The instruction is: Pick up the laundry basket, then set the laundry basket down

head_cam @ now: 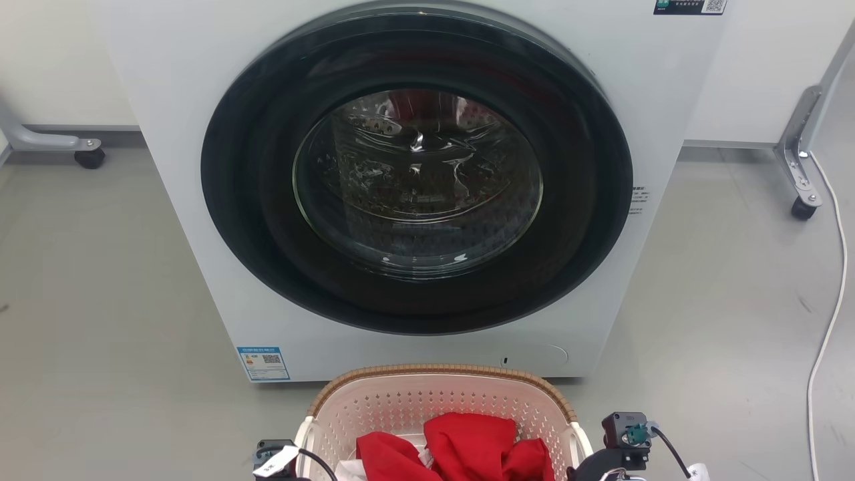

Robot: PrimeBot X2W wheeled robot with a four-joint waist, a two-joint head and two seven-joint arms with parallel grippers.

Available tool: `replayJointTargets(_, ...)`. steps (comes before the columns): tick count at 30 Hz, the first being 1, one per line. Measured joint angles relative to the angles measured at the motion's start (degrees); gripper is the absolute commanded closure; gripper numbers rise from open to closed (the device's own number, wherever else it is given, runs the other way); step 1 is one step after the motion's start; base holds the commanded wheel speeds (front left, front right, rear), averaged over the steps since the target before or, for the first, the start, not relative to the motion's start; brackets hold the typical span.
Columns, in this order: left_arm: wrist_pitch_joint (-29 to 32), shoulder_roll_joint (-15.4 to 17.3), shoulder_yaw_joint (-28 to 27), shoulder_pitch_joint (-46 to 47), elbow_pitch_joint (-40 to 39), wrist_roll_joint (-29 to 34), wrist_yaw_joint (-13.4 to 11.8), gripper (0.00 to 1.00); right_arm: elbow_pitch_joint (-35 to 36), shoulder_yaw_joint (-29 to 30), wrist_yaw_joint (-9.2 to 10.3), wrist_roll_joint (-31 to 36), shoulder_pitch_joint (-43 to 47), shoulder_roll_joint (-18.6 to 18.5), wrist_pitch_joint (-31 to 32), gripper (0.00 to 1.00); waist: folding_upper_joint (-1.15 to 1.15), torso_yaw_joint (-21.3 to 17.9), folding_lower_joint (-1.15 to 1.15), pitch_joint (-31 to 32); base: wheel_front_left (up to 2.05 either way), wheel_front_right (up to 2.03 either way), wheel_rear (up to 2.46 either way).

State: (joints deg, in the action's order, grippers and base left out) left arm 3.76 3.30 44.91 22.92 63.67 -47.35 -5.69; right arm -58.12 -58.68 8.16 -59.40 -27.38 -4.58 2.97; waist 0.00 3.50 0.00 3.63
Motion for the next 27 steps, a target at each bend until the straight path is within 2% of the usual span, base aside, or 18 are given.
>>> replayJointTargets(27,0.1,0.0,2.1,0.0,0.4,-2.5,-0.6,1.0,-0.9,-3.6,0.0,-4.6,-0.3,0.0,-0.5,1.0,0.01,0.0,0.01,-0.6,0.0,0.0,0.0)
